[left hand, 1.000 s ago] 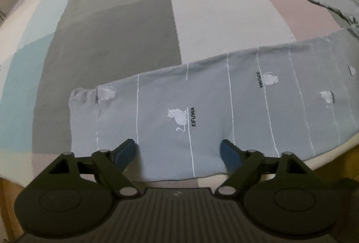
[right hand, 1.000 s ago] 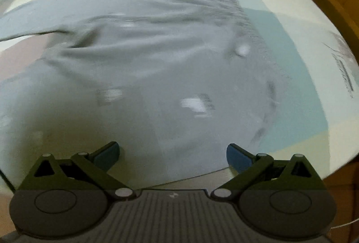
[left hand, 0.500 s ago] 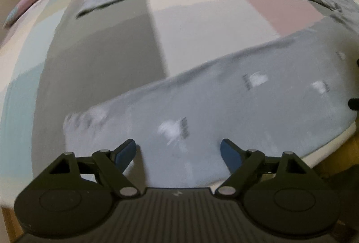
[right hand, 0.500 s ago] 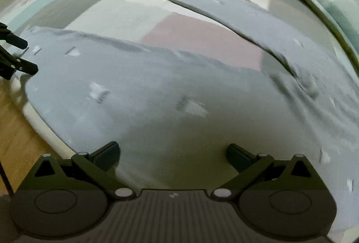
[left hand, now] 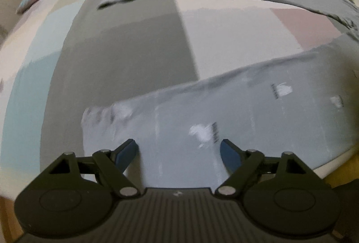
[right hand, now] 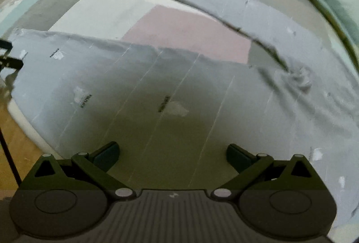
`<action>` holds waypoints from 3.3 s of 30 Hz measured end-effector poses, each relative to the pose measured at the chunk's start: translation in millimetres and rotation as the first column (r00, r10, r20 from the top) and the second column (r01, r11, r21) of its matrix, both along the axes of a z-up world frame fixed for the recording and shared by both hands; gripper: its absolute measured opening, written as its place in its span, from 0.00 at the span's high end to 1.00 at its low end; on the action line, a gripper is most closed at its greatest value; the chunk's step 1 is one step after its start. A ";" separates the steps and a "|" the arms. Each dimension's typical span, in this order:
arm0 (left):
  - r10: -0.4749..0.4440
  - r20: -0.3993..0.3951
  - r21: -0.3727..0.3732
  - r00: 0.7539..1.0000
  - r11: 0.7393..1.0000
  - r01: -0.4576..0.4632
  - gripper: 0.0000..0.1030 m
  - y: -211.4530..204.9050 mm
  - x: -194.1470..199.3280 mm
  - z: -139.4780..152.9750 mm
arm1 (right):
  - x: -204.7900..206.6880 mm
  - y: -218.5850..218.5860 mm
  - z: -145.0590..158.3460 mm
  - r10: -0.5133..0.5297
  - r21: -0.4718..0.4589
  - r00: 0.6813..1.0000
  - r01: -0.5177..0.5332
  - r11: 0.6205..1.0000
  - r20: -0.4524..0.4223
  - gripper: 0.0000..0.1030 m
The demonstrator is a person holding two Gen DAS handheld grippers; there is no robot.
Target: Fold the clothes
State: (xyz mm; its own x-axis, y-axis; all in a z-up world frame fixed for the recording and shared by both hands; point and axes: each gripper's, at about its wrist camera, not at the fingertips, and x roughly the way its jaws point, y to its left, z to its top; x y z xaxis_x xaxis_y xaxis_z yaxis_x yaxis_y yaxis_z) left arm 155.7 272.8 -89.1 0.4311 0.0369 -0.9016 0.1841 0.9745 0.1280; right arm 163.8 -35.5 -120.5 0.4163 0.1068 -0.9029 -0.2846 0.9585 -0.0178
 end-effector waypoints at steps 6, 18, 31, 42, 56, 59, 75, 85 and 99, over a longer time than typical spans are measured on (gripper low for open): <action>0.090 -0.048 0.025 0.995 0.996 -0.088 0.18 27.0 1.7 7.5 | 13.3 44.5 1.1 0.075 0.066 0.997 -0.075 0.995 0.005 0.00; 0.054 -0.051 -0.086 0.997 0.995 -0.058 0.20 14.2 18.4 7.8 | 24.5 49.8 1.6 0.081 0.087 0.997 -0.079 0.993 -0.019 0.00; 0.173 -0.011 -0.212 0.985 0.962 -0.171 0.22 57.2 14.6 24.7 | 48.1 64.7 19.5 0.160 0.091 0.986 -0.156 0.984 -0.044 0.00; 0.121 0.033 -0.144 0.992 0.983 -0.115 0.23 56.5 11.6 20.0 | 77.6 111.4 27.8 0.248 0.036 0.968 -0.247 0.968 -0.043 0.00; 0.140 0.047 -0.169 0.989 0.977 -0.130 0.23 87.7 4.2 22.9 | 150.3 166.8 47.0 0.237 -0.006 0.971 -0.237 0.971 0.018 0.00; 0.171 0.041 -0.186 0.984 0.969 -0.161 0.25 97.6 3.3 21.4 | 151.9 178.8 45.4 0.271 -0.013 0.963 -0.271 0.962 0.004 0.00; 0.640 -0.302 -0.578 0.706 0.466 -0.670 0.35 140.5 -51.0 -4.0 | 210.1 302.2 27.8 0.816 0.504 0.532 -0.653 0.565 -0.227 0.00; 0.696 -0.372 -0.730 0.615 0.190 -0.657 0.29 147.3 -68.8 -28.0 | 250.2 356.3 -25.0 0.874 0.708 0.293 -0.512 0.487 -0.389 0.00; 0.710 -0.391 -0.728 0.586 0.152 -0.669 0.36 146.0 -71.1 -29.7 | 267.4 367.2 -37.2 0.880 0.735 0.263 -0.485 0.474 -0.395 0.47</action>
